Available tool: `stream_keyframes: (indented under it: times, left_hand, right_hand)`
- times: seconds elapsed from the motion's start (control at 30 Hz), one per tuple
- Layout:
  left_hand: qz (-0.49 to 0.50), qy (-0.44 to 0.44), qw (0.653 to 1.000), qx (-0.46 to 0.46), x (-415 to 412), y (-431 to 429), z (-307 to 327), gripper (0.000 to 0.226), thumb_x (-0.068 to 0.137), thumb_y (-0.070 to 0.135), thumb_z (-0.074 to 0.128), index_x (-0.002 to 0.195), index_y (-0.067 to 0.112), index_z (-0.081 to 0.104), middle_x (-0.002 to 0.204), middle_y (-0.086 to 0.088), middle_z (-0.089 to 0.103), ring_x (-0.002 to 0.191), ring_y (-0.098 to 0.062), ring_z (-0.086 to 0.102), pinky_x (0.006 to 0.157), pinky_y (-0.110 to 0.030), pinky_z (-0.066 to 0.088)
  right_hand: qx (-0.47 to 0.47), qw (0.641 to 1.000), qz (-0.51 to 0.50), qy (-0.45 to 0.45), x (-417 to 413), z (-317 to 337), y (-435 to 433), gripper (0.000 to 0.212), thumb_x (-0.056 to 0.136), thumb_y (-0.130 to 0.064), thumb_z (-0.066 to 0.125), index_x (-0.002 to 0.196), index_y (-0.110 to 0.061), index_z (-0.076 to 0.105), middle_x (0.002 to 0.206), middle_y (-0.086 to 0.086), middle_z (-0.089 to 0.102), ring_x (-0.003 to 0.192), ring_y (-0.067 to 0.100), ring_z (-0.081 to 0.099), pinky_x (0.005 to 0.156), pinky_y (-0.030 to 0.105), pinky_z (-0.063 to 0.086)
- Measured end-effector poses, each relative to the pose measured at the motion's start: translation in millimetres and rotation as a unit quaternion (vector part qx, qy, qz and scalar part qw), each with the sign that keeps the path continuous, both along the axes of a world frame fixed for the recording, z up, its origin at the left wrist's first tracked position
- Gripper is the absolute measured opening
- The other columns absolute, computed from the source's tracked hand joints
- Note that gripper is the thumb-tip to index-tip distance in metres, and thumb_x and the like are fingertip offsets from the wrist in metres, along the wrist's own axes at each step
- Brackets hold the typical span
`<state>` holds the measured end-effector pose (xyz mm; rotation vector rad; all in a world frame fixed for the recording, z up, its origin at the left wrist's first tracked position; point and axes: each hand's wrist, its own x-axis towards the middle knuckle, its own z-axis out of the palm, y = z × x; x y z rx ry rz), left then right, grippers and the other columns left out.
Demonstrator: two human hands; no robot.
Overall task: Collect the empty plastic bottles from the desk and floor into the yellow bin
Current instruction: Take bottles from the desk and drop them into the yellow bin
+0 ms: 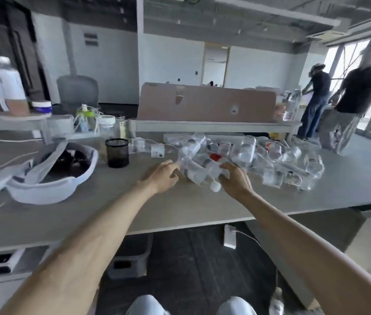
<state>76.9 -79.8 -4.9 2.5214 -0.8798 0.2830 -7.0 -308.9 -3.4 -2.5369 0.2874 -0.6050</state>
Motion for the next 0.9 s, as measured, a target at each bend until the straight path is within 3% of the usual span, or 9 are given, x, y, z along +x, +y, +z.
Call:
stream_keyframes:
  times: [0.17, 0.23, 0.37, 0.47, 0.53, 0.67, 0.8, 0.9]
  left_hand:
    - [0.008, -0.012, 1.000, -0.020, 31, 19, -6, 0.028, 0.093, 0.015, 0.054, 0.118, 0.009, 0.063, 0.117, -0.008, 0.061, 0.110, -0.024, 0.055, 0.094, -0.041, 0.046]
    - [0.007, -0.002, 1.000, -0.026, 39, 17, -12, 0.028, 0.093, 0.013, 0.054, 0.119, 0.006, 0.062, 0.116, -0.011, 0.060, 0.109, -0.026, 0.056, 0.094, -0.041, 0.046]
    - [0.008, 0.022, 0.999, -0.036, 46, 9, -21, 0.029, 0.094, 0.012, 0.053, 0.121, 0.005, 0.061, 0.123, -0.011, 0.058, 0.114, -0.026, 0.054, 0.098, -0.037, 0.043]
    - [0.010, 0.025, 0.999, -0.023, 51, 6, -26, 0.030, 0.095, 0.016, 0.052, 0.123, 0.009, 0.060, 0.126, -0.007, 0.057, 0.117, -0.024, 0.053, 0.099, -0.037, 0.043]
    - [0.014, 0.026, 1.000, -0.009, 54, 3, -26, 0.031, 0.095, 0.014, 0.051, 0.124, 0.010, 0.060, 0.129, -0.006, 0.056, 0.118, -0.024, 0.052, 0.098, -0.034, 0.042]
    - [0.020, 0.022, 1.000, 0.004, 58, -5, -25, 0.035, 0.093, 0.012, 0.050, 0.127, 0.011, 0.057, 0.134, -0.006, 0.052, 0.122, -0.025, 0.048, 0.098, -0.037, 0.043]
    - [-0.005, 0.009, 0.999, 0.033, 60, -19, -21, 0.052, 0.086, 0.005, 0.058, 0.137, 0.007, 0.047, 0.141, -0.009, 0.044, 0.129, -0.027, 0.042, 0.105, -0.036, 0.038]
    - [-0.050, -0.011, 0.995, 0.085, 68, -34, -18, 0.073, 0.077, -0.009, 0.058, 0.144, 0.004, 0.034, 0.150, -0.012, 0.031, 0.137, -0.031, 0.033, 0.111, -0.042, 0.035]
  right_hand:
    - [-0.040, 0.999, -0.015, -0.008, 59, 9, -2, 0.040, 0.084, -0.006, 0.055, 0.119, -0.021, 0.067, 0.122, 0.014, 0.061, 0.100, 0.035, 0.062, 0.076, 0.043, 0.056]
    - [-0.056, 0.998, -0.024, 0.022, 79, 6, -8, 0.040, 0.083, -0.010, 0.056, 0.119, -0.026, 0.065, 0.115, 0.014, 0.062, 0.092, 0.035, 0.065, 0.070, 0.043, 0.058]
    - [-0.067, 0.995, -0.028, 0.067, 111, -4, -21, 0.044, 0.077, -0.022, 0.064, 0.121, -0.026, 0.061, 0.107, 0.011, 0.062, 0.090, 0.035, 0.064, 0.073, 0.047, 0.059]
    - [-0.072, 0.991, -0.015, 0.115, 132, -14, -35, 0.062, 0.072, -0.038, 0.069, 0.131, -0.032, 0.054, 0.110, 0.004, 0.064, 0.085, 0.032, 0.066, 0.073, 0.046, 0.060]
    - [-0.077, 0.987, -0.006, 0.138, 140, -19, -41, 0.074, 0.068, -0.042, 0.070, 0.138, -0.036, 0.047, 0.113, 0.001, 0.061, 0.087, 0.031, 0.065, 0.073, 0.045, 0.060]
    - [-0.050, 0.987, -0.028, 0.151, 124, -13, -34, 0.061, 0.069, -0.031, 0.077, 0.124, -0.013, 0.058, 0.117, 0.010, 0.060, 0.095, 0.029, 0.061, 0.078, 0.039, 0.056]
    - [0.004, 0.993, -0.046, 0.105, 110, -11, -38, 0.067, 0.073, -0.040, 0.076, 0.133, -0.023, 0.051, 0.109, 0.006, 0.065, 0.098, 0.030, 0.063, 0.073, 0.033, 0.051]
    - [0.047, 0.996, -0.055, 0.060, 97, -6, -46, 0.069, 0.076, -0.039, 0.074, 0.137, -0.021, 0.048, 0.116, 0.009, 0.064, 0.105, 0.029, 0.060, 0.078, 0.033, 0.050]
